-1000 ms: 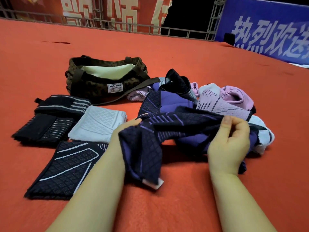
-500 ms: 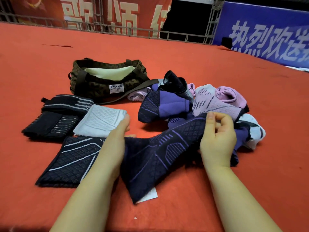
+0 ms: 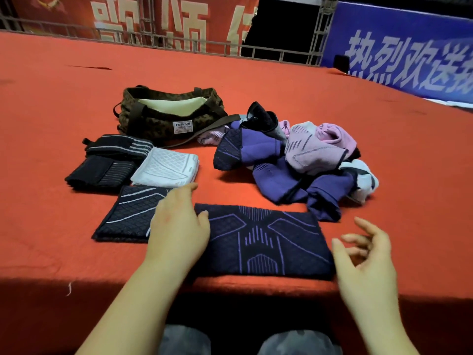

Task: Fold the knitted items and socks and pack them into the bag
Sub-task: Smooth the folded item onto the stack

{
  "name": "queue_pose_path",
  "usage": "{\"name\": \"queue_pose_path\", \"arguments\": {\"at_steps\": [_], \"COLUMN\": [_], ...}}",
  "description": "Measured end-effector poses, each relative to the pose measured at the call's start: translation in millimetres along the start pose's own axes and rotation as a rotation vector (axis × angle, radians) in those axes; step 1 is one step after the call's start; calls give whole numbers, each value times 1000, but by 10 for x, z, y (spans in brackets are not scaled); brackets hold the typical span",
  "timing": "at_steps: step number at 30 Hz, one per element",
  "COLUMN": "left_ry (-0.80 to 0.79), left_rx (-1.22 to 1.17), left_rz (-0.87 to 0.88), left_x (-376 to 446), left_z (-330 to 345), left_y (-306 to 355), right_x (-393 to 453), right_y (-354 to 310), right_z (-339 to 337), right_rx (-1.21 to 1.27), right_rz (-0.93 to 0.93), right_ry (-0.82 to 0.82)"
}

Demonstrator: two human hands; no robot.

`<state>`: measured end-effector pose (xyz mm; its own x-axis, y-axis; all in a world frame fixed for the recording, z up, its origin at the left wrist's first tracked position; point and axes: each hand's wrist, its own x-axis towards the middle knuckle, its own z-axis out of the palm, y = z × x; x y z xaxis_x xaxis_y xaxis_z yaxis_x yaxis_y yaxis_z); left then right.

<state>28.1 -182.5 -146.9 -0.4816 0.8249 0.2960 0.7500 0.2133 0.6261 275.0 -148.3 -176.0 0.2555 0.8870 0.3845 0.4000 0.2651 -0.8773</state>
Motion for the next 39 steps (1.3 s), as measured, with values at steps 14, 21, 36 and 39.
{"name": "queue_pose_path", "arguments": {"at_steps": [14, 21, 36, 39], "left_ry": [-387, -253, -97, -170], "left_rx": [533, 286, -1344, -1327], "left_rz": [248, -70, -412, -321], "left_x": [-346, -333, -287, -283], "left_z": [247, -116, -24, 35], "left_y": [38, -58, 304, 398], "right_x": [-117, -308, -411, -292], "right_y": [-224, -440, -905, -818], "right_z": [562, 688, 920, 808], "right_rx": [-831, -389, 634, 471], "right_rz": [-151, -206, 346, 164], "right_ry": [-690, -702, -594, -508]}}
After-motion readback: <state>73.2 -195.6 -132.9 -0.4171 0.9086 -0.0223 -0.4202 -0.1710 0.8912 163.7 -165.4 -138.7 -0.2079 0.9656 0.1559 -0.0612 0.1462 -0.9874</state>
